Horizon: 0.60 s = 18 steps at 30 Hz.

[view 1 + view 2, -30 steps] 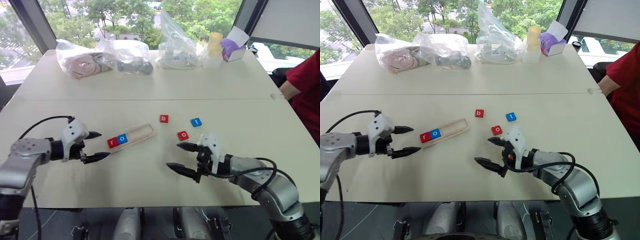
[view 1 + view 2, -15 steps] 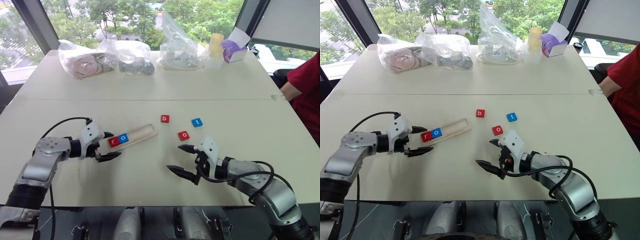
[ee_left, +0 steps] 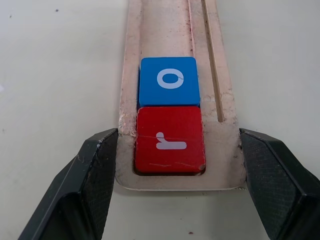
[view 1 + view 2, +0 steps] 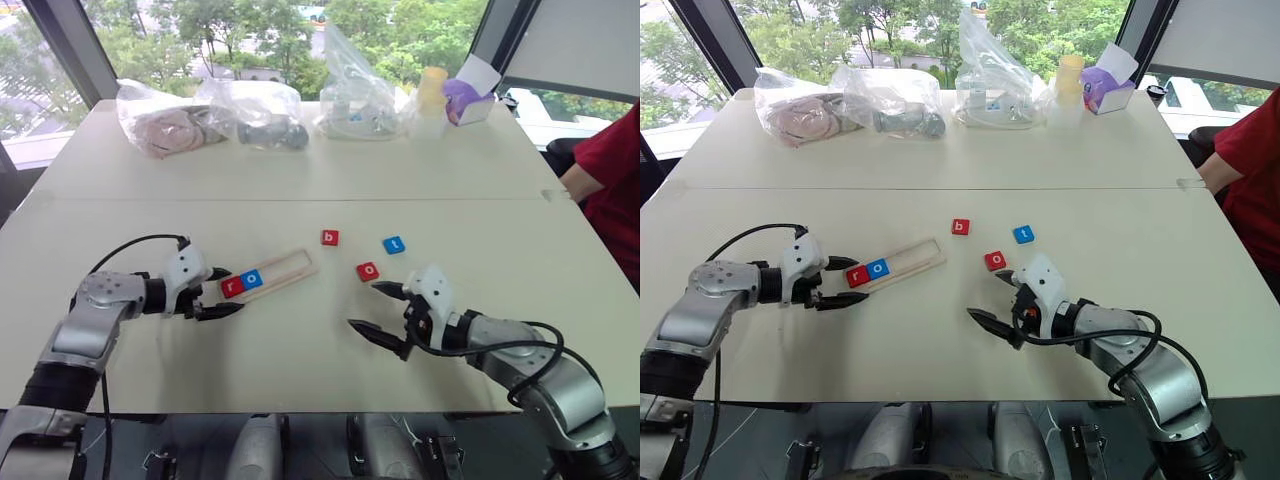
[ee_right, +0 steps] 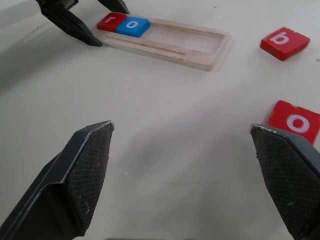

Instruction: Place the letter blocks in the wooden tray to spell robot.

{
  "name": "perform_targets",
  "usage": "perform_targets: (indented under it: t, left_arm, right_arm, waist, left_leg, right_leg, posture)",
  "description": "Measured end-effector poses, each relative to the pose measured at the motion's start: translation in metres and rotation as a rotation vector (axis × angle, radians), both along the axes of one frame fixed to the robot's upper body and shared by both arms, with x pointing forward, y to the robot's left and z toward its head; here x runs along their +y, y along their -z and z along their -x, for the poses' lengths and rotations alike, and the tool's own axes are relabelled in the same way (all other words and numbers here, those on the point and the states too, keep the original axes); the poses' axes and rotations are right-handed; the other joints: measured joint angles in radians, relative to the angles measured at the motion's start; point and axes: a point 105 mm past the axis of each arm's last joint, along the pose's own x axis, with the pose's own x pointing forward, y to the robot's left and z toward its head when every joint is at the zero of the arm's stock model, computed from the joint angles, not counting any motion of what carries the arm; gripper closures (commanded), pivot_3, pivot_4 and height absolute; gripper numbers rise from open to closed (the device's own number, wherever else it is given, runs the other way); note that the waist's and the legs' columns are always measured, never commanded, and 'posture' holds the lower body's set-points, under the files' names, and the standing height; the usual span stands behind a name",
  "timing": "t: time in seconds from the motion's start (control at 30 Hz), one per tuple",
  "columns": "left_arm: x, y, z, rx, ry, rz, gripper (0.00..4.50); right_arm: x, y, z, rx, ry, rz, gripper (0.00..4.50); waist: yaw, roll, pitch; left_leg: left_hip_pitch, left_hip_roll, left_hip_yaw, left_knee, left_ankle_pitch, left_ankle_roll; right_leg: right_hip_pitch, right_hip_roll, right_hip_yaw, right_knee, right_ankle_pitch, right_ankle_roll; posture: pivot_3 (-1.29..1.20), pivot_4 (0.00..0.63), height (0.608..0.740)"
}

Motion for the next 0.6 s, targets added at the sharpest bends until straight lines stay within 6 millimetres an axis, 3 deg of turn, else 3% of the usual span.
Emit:
perform_targets:
  t: [0.23, 0.43, 0.6]
  left_arm:
    - [-0.019, -0.018, 0.005, -0.036, 0.259, -0.099, 1.40]
    - [-0.045, -0.011, -0.013, -0.039, 0.350, -0.052, 1.40]
    - [-0.050, 0.004, -0.016, -0.017, 0.369, -0.059, 1.40]
  right_arm:
    - [-0.046, -0.012, -0.013, -0.031, 0.200, -0.034, 0.00]
    - [-0.056, -0.010, -0.010, -0.022, 0.245, -0.039, 0.00]
    - [-0.059, -0.002, -0.004, 0.002, 0.266, -0.028, 0.00]
  waist:
    - [0.002, 0.000, 0.000]
    - [-0.001, 0.000, 0.000]
    - [-0.003, 0.000, 0.000]
  left_leg:
    - [0.000, 0.000, 0.001, 0.000, 0.000, 0.000]
    - [-0.001, -0.002, 0.002, 0.001, 0.000, 0.000]
    - [-0.001, -0.001, 0.001, 0.000, 0.000, 0.000]
  right_leg:
    - [0.000, 0.000, 0.000, 0.000, 0.000, -0.001]
    - [0.000, 0.003, 0.000, 0.000, 0.001, 0.002]
    - [-0.001, 0.004, 0.000, 0.001, 0.001, 0.003]
  posture:
    - [0.00, 0.150, 0.740]
    - [0.00, 0.150, 0.740]
    - [0.00, 0.150, 0.740]
